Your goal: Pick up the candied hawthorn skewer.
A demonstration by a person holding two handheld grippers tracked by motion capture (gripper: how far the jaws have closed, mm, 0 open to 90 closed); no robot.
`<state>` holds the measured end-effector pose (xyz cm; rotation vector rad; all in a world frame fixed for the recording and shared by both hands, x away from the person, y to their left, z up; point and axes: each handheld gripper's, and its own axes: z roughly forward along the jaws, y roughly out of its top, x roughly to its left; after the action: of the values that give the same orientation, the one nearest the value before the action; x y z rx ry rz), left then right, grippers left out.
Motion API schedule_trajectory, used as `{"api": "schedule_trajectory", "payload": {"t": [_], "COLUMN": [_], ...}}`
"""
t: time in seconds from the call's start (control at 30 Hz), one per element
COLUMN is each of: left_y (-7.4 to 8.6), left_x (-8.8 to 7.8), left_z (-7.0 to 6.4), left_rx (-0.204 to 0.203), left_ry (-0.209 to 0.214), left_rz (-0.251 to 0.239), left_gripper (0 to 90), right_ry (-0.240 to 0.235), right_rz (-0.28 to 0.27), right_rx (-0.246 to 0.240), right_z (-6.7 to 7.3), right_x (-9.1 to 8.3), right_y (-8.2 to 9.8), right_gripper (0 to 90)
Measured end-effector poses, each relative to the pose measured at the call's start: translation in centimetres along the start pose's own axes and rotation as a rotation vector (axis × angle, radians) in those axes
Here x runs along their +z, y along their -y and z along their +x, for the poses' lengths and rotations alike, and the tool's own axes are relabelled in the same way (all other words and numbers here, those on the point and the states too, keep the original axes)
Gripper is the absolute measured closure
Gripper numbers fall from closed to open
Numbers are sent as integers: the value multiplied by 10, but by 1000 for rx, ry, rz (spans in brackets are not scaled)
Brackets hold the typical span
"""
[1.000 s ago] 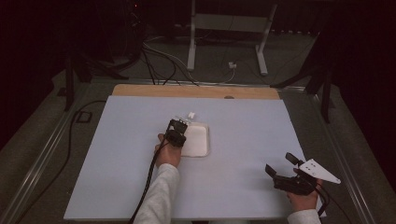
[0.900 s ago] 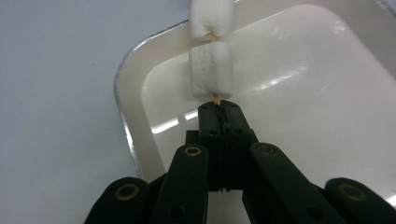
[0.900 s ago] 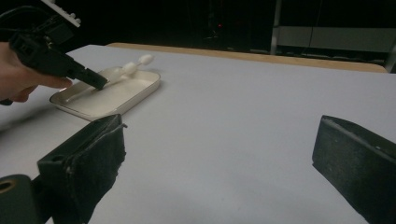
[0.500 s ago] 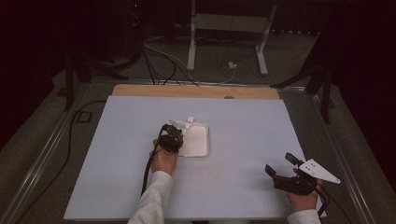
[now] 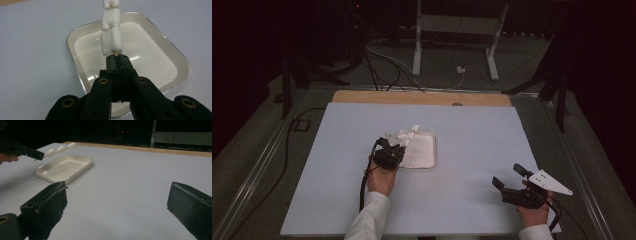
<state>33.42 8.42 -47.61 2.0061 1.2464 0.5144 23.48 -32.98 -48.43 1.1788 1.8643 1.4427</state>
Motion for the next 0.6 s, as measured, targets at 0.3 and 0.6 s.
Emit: {"api": "schedule_trajectory", "payload": {"t": [0.3, 0.6], "left_y": [10, 19], "left_x": [-22, -39], "left_z": [2, 1], "left_rx": [9, 29], "left_ry": [24, 34], "left_rz": [-62, -110], "left_gripper": [900, 900], "right_ry": [-55, -99], "right_rz": [16, 25], "right_rx": [-44, -1], "right_z": [13, 15], "right_x": [14, 32], "right_y": [-13, -30], "right_gripper": [25, 25]}}
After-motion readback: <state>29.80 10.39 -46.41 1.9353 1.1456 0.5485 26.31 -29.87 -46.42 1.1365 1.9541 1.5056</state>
